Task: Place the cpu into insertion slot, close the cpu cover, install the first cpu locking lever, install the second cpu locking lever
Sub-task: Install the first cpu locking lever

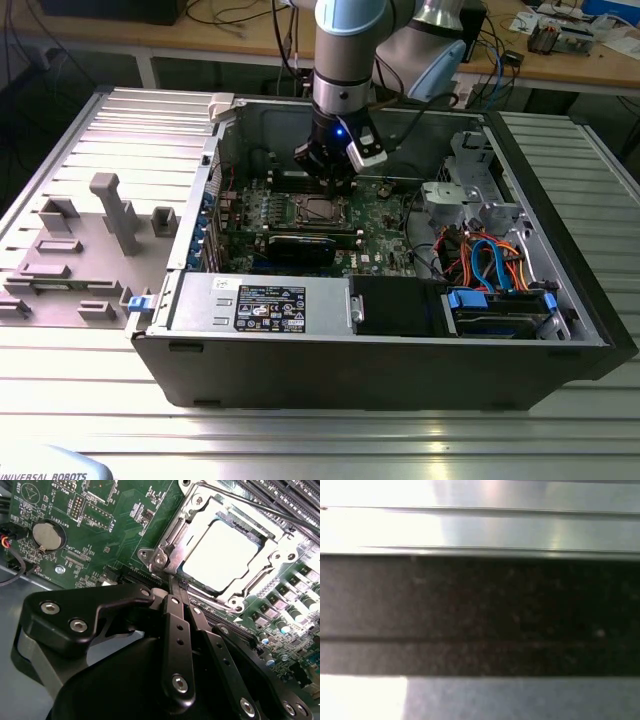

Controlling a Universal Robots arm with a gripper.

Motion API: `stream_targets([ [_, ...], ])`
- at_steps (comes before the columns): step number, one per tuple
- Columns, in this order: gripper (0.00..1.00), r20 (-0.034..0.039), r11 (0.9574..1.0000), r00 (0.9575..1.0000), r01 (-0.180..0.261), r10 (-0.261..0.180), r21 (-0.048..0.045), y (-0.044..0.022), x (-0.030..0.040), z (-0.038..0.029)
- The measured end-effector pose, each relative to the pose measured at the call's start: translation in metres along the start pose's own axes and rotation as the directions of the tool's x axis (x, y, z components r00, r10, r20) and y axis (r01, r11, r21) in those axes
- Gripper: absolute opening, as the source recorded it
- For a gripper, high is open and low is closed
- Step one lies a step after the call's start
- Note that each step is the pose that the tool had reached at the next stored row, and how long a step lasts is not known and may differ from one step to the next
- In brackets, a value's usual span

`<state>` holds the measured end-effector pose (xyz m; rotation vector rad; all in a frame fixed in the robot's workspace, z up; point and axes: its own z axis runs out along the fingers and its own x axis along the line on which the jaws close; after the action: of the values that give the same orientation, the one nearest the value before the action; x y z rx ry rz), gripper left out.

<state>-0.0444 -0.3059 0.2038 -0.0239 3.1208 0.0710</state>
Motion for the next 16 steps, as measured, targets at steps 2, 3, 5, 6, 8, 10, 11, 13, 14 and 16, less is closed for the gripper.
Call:
stream_targets([
  [2, 0.11, 0.0, 1.0, 1.0, 0.0, 0.0, 0.0028, 0.0, 0.0, 0.0014],
  [3, 0.11, 0.0001, 1.0, 1.0, 0.0, 0.0, 0.0029, 0.0, 0.0, 0.0016],
  [5, 0.11, -0.0004, 1.0, 1.0, 0.0, 0.0, 0.0029, 0.0, 0.0001, 0.0019],
  [6, 0.11, -0.0007, 1.0, 1.0, 0.0, 0.0, 0.001, -0.0001, 0.0, 0.0021],
  [8, 0.11, -0.0007, 1.0, 1.0, 0.0, 0.0, -0.0025, 0.0, 0.0, 0.0021],
  [10, 0.11, -0.0005, 1.0, 1.0, 0.0, 0.0, -0.0043, 0.0001, -0.0001, 0.0022],
  [11, 0.11, -0.0005, 1.0, 1.0, 0.0, 0.0, -0.0047, 0.0001, 0.0, 0.0023],
  [13, 0.11, -0.0005, 1.0, 1.0, 0.0, 0.0, -0.0051, 0.0, 0.0, 0.0021],
  [14, 0.11, -0.0004, 1.0, 1.0, 0.0, 0.0, -0.0052, 0.0, 0.0, 0.0018],
  [16, 0.11, -0.0003, 1.0, 1.0, 0.0, 0.0, -0.0055, 0.0002, -0.0001, -0.0006],
])
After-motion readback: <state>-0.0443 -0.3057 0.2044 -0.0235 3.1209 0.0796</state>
